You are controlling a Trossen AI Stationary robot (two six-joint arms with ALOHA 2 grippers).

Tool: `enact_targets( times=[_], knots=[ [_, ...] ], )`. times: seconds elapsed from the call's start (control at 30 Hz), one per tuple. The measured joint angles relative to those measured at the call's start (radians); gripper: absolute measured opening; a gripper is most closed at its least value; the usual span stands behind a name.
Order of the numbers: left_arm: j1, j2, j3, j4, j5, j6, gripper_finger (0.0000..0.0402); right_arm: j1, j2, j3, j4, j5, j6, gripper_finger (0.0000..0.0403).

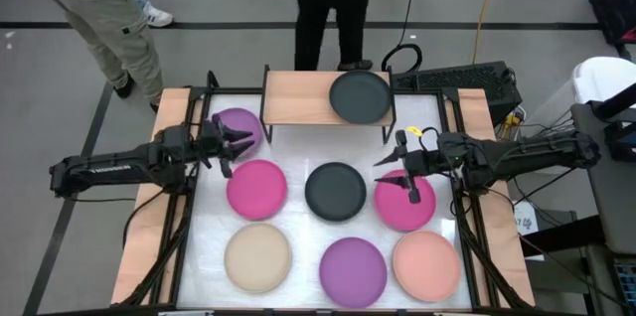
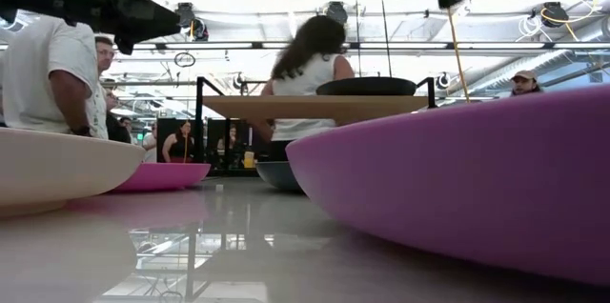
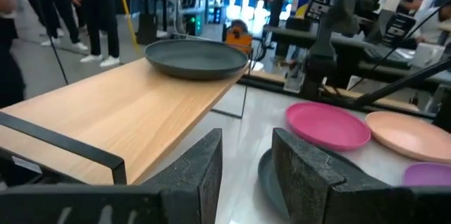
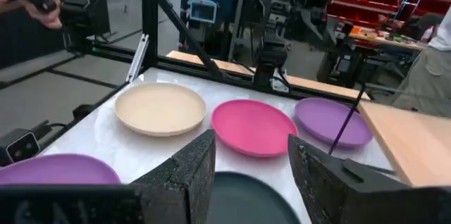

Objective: Place and stack plates onto a shelf
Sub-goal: Stack the top purple plate on top of the black plate on the shelf

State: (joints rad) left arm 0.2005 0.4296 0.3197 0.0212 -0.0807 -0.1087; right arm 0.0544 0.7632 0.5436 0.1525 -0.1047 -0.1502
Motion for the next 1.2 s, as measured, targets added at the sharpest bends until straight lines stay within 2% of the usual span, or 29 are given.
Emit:
enact_targets(
  times=[0.17,0.33,0.63,1.2],
  knots=[
    [0.0,0.063,0.046,-0.06,-0.003,0.017,0.0129,0.0,-0.098,-0.13,0.11,0.002,0.029,0.0159],
    [0.0,0.116,0.082,-0.11,-0.019,0.019,0.0129,0.0,-0.176,-0.205,0.187,0.003,0.034,0.0159],
    [0.0,0.146,0.112,-0.116,-0.034,0.019,0.0129,0.0,-0.238,-0.21,0.148,-0.001,0.059,0.0159],
    [0.0,0.153,0.208,-0.33,-0.054,-0.009,0.0129,0.0,-0.24,-0.211,0.127,-0.003,0.07,0.0159]
  ],
)
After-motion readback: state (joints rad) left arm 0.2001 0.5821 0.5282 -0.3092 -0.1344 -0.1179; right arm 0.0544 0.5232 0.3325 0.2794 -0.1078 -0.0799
